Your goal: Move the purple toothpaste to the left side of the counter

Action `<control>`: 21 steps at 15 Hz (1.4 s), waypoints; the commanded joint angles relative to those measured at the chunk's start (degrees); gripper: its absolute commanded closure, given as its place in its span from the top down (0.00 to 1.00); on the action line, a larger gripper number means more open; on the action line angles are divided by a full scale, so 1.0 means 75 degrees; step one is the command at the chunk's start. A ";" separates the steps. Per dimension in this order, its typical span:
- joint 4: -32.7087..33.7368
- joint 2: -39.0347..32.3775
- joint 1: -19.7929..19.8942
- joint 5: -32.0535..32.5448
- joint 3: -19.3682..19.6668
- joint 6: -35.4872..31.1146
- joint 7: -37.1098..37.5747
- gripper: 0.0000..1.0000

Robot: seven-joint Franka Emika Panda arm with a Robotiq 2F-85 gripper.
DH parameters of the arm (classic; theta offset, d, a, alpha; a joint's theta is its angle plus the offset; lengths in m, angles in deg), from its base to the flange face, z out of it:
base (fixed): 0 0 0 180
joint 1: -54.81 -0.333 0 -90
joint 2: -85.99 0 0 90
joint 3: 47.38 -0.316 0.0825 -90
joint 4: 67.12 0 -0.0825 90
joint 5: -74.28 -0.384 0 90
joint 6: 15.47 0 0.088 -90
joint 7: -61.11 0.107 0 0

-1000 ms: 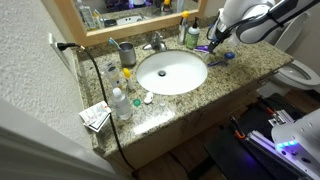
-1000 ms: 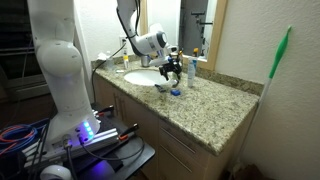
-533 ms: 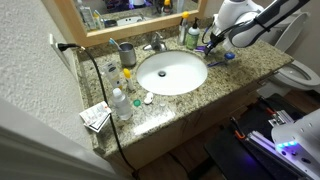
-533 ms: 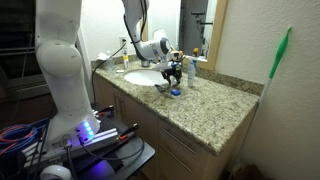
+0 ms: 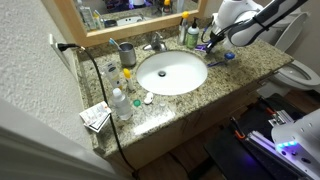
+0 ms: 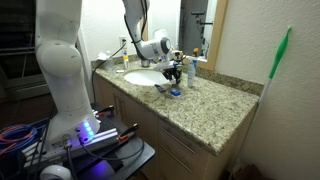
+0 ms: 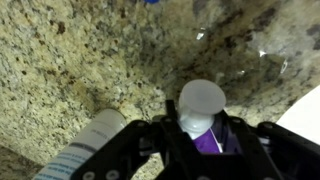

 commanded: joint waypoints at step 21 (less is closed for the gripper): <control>-0.1061 0.3841 -0.0752 -0.2484 -0.0170 0.3391 -0.4941 0.12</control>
